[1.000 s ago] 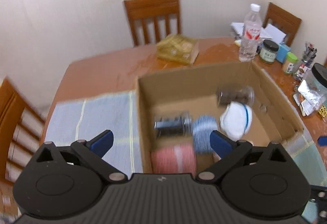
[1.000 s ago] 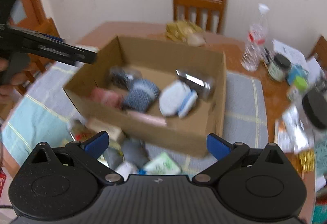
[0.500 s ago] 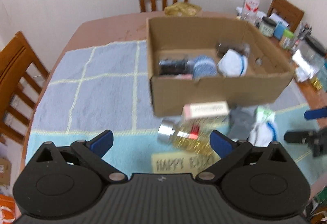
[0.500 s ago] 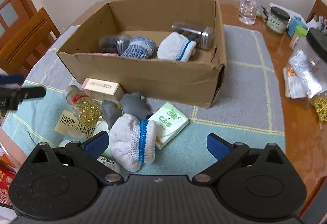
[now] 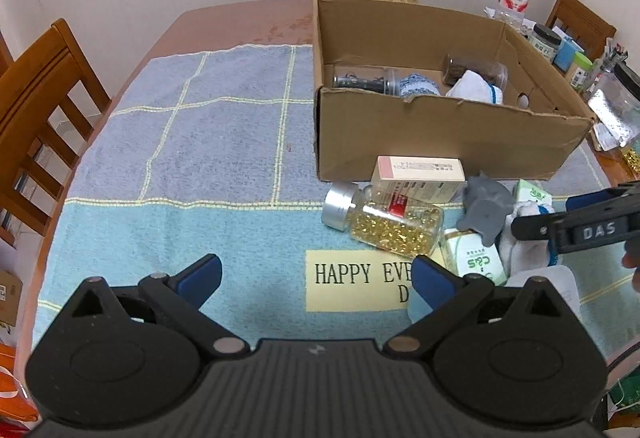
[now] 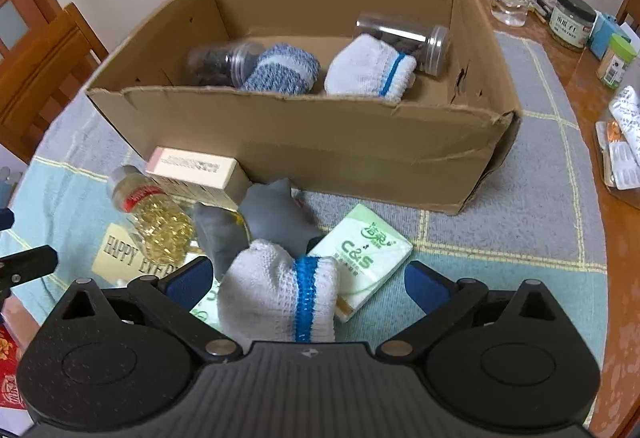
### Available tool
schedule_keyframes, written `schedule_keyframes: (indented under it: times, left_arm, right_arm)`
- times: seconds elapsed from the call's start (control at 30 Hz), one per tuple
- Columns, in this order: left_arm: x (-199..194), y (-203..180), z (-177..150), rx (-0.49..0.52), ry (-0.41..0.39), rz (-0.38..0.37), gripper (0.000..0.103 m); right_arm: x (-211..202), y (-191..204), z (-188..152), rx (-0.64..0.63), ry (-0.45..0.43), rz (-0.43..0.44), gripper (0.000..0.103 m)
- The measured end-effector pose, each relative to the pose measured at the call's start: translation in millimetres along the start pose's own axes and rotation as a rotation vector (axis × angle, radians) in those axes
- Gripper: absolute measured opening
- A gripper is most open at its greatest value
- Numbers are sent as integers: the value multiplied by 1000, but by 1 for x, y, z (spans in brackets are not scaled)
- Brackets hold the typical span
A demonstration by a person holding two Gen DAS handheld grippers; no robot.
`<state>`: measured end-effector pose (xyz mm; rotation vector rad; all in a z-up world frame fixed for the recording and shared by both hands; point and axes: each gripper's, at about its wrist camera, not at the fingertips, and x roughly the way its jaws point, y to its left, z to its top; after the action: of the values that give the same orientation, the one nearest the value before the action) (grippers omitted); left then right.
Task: Organize objects
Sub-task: 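Move the left gripper to the blue-white figurine while the right approaches the white knit hat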
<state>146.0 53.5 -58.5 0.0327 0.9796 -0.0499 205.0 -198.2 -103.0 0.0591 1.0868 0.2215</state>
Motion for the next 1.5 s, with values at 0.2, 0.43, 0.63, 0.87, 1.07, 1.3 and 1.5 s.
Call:
schedule_keyframes:
  times: [0.2,0.43,0.63,0.87,1.07,1.3,1.5]
  left_arm:
    - [5,-6,-1,16,12,-17,100]
    - [17,-19,-3,69,37,-50,100]
    - [30,-25,-2,82,68,-84,100]
    - [43,-17,-2,25,93,-159,100]
    - [33,-6,-6,105,47,-190,100]
    - [21,-2,-14,284,10,-290,100]
    - [24,-18,-26,467,-14,-348,96]
  right_arm:
    - [2,-19,-13,14,27,-32,103]
    - [-13,-57,-29,94,39,-29,103]
    - [-28,-76,-36,115,16,-75,103]
    - [-40,-86,-45,150,9,-101,103]
    - [-50,-84,-44,147,-13,-101,103]
    - [-56,-77,-47,99,-32,-83,103]
    - [-49,-61,-58,-15,-2,-71,103]
